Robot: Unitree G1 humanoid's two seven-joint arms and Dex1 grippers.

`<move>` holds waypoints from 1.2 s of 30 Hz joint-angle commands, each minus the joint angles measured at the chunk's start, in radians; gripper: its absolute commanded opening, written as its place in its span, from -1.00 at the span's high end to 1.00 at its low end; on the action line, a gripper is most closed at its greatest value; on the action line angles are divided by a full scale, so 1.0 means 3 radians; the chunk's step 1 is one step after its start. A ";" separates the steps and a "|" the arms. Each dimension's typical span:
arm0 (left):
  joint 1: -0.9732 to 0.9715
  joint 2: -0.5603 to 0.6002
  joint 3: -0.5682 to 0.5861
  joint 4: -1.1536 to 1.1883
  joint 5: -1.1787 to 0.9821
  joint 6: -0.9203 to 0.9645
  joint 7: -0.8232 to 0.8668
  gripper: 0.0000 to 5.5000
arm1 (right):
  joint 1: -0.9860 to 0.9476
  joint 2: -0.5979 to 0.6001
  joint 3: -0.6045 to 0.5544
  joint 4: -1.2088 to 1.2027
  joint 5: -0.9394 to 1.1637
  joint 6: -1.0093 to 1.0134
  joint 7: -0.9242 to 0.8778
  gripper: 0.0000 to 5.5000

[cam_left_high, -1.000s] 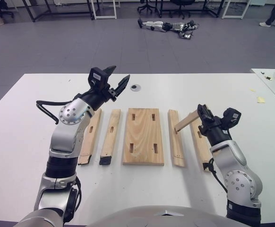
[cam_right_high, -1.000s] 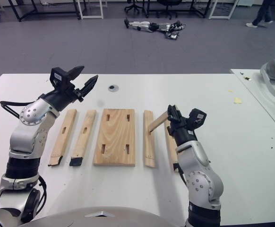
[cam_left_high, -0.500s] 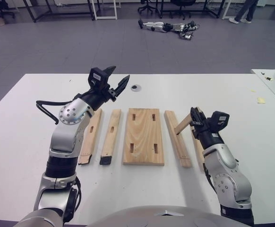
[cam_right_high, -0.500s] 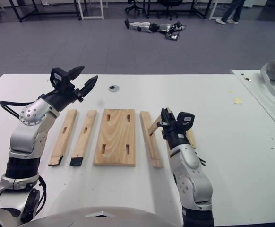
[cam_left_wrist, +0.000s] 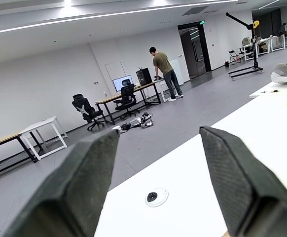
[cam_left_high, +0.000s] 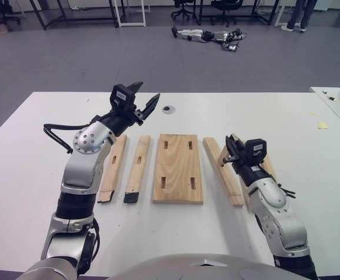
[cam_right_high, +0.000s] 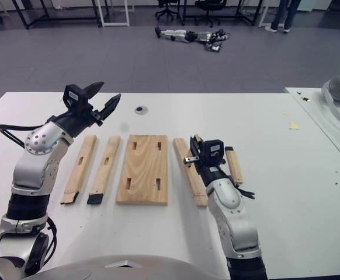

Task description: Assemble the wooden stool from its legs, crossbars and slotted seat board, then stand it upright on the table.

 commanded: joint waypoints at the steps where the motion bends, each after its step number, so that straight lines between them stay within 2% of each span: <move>1: -0.0004 0.0013 -0.0010 0.0044 0.0064 -0.0043 0.0004 -0.09 | -0.0122 -0.0009 -0.0088 -0.0113 -0.0023 -0.0061 0.0082 0.47; 5: 0.0003 0.0007 -0.0007 0.0076 0.0082 -0.0084 0.0010 -0.09 | -0.0176 -0.0034 -0.0088 -0.0132 0.0040 0.0217 0.0152 0.23; 9: 0.0082 0.0051 0.0075 0.0032 0.0101 -0.0041 0.0045 -0.09 | -0.0235 -0.0082 -0.0167 -0.0367 0.0233 0.0956 0.0108 -0.07; 15: 0.0164 0.0050 0.0255 -0.0010 0.0075 0.0134 0.0189 -0.09 | -0.0258 -0.0305 -0.0114 -0.0621 0.0282 0.1937 0.0089 -0.38; 20: 0.0161 0.0031 0.0244 -0.0037 0.0080 0.0180 0.0198 -0.09 | -0.0166 -0.0308 -0.0051 -0.0518 0.0260 0.2334 0.0100 -0.38; 28: 0.0123 0.0011 0.0213 -0.0038 0.0087 0.0199 0.0187 -0.09 | -0.0207 -0.0375 -0.0059 -0.0480 0.0010 0.2329 0.0044 0.18; 31: 0.0088 -0.0076 0.0218 -0.0020 -0.0025 0.0252 0.0181 -0.09 | -0.0319 -0.0391 -0.0170 -0.0549 0.0030 0.2141 0.0161 0.25; 32: 0.0069 -0.0153 0.0234 -0.0031 -0.0146 0.0334 0.0174 -0.09 | -0.0407 -0.0428 -0.0205 -0.0595 0.0057 0.2010 0.0262 0.25; 36: 0.0023 -0.0870 0.0525 -0.0172 -0.1682 0.1313 0.0320 -0.09 | -0.0809 -0.0626 -0.0372 -0.0726 0.0214 0.1551 0.0738 0.25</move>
